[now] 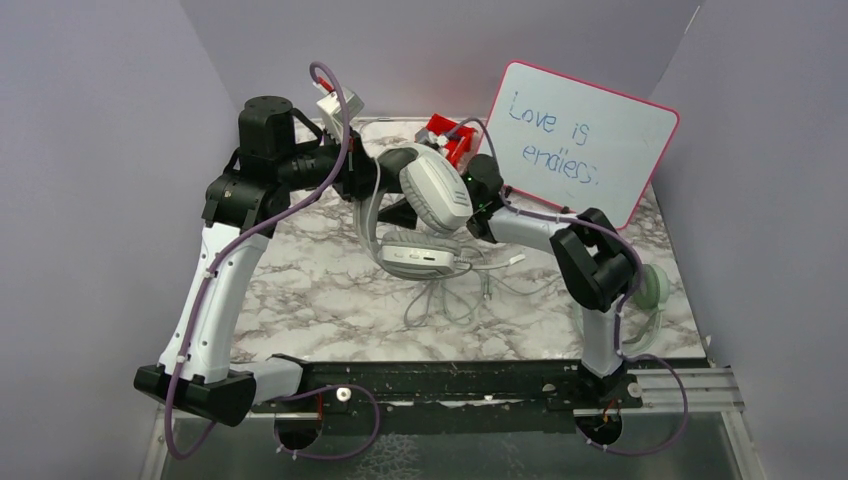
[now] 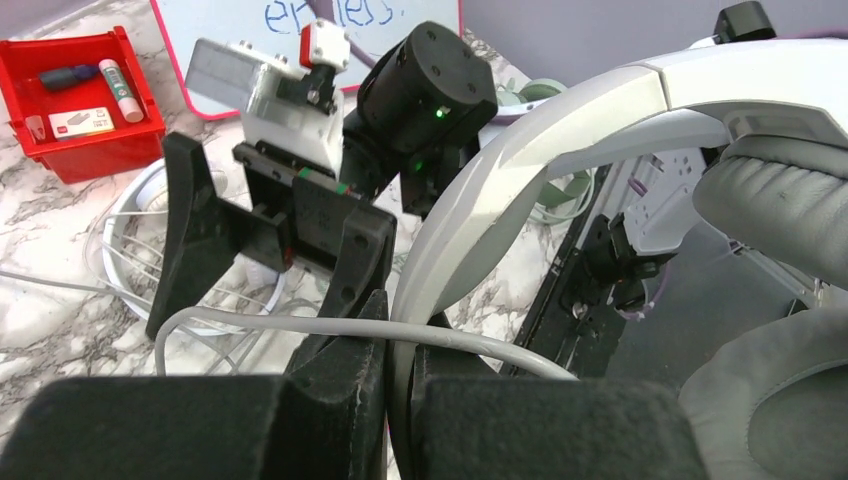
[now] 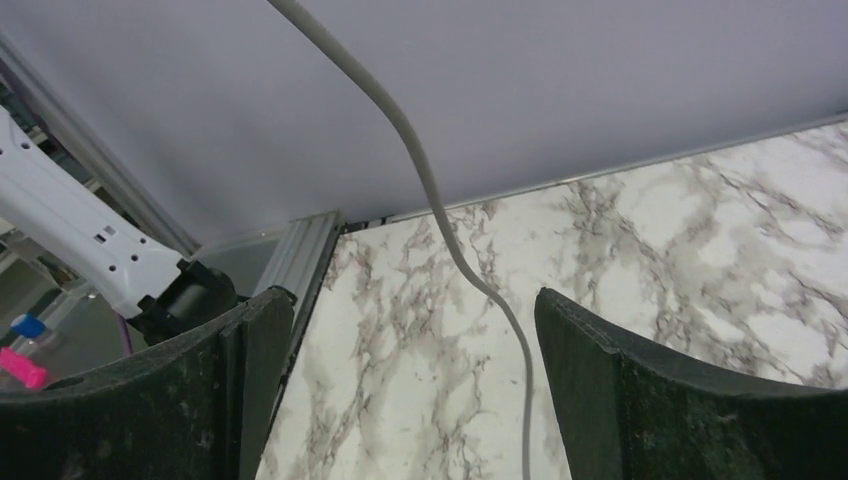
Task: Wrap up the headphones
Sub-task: Wrap the headphones cable around the headphones.
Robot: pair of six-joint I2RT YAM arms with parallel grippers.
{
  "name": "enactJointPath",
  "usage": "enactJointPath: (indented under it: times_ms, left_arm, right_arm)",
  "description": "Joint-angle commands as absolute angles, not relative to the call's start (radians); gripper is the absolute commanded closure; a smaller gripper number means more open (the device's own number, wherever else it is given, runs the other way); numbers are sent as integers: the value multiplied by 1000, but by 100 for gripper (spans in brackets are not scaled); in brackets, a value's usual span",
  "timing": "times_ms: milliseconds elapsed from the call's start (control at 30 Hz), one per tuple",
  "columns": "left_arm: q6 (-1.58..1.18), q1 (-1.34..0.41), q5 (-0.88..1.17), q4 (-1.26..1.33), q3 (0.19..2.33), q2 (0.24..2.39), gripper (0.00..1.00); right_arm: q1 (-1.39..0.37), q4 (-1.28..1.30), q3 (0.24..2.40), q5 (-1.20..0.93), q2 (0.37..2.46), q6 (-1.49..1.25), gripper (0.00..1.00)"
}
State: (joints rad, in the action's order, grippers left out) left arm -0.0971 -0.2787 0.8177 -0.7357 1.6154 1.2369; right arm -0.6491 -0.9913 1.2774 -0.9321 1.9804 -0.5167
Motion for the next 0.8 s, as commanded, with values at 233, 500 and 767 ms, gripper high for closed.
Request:
enactJointPath:
  times_ms: [233, 500, 767]
  left_arm:
    - [-141, -277, 885, -707, 1655, 1186, 100]
    - [-134, -278, 890, -707, 1642, 1170, 100]
    - [-92, -278, 803, -755, 1602, 1167, 100]
  right_arm:
    - [-730, -1131, 1399, -761, 2108, -556, 17]
    - [-739, -1189, 1374, -704, 2092, -572, 62]
    - [-605, -1064, 1118, -541, 1737, -491, 100]
